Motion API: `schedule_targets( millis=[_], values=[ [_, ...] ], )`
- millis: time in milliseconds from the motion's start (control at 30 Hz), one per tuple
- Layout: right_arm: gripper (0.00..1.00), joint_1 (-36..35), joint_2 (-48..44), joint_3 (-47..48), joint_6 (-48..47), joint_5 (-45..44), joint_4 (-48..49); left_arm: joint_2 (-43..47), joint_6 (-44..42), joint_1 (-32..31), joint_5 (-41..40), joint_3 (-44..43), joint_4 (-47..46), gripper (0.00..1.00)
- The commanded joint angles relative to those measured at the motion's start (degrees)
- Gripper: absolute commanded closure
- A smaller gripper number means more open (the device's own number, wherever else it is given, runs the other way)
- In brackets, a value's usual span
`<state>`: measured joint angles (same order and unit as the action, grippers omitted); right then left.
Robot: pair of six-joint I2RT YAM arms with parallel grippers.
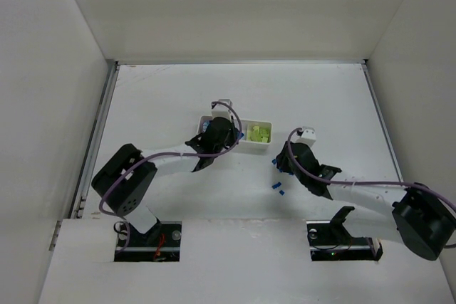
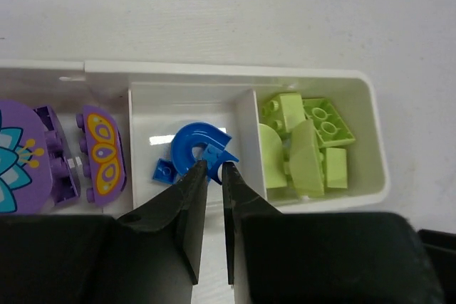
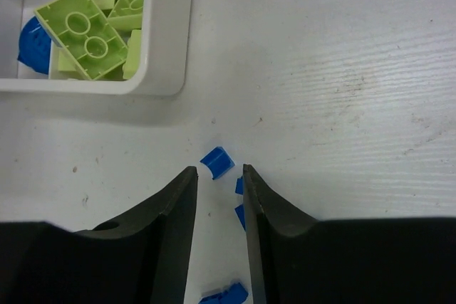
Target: Sort the legos into containers by color
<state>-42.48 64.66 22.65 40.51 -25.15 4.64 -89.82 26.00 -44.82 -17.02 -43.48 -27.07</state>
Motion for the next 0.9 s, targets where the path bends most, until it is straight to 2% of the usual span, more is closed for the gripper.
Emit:
schedule_targets(
  millis=[0, 100, 267, 633, 867],
  values=[
    [0.60, -0.72, 2.21, 3.97, -1.57, -2.19, -1.22, -3.16, -0.16, 1.88, 1.55, -4.41, -0.88, 0.88],
    [0.54, -0.63, 4.94, 5.38, -2.36, -2.10, -1.22, -4.66, 0.19, 2.67, 1.46, -4.94, -1.14, 0.82],
    [0.52, -1.07, 10.12, 8.37, -3.86, -1.66, -1.74, -3.88, -0.07, 3.20, 1.46, -4.77, -1.41, 0.69],
    [0.54, -3.53, 17.60, 13.46, -2.55, -4.29, -7.45, 5.96, 0.45, 1.10, 1.63, 3.31, -2.64, 0.67],
    [0.63, -5.72, 22.08, 16.63, -1.84, -6.05, -11.14, 13.44, 0.98, 0.04, 1.20, 8.32, -4.13, 0.67]
  ],
)
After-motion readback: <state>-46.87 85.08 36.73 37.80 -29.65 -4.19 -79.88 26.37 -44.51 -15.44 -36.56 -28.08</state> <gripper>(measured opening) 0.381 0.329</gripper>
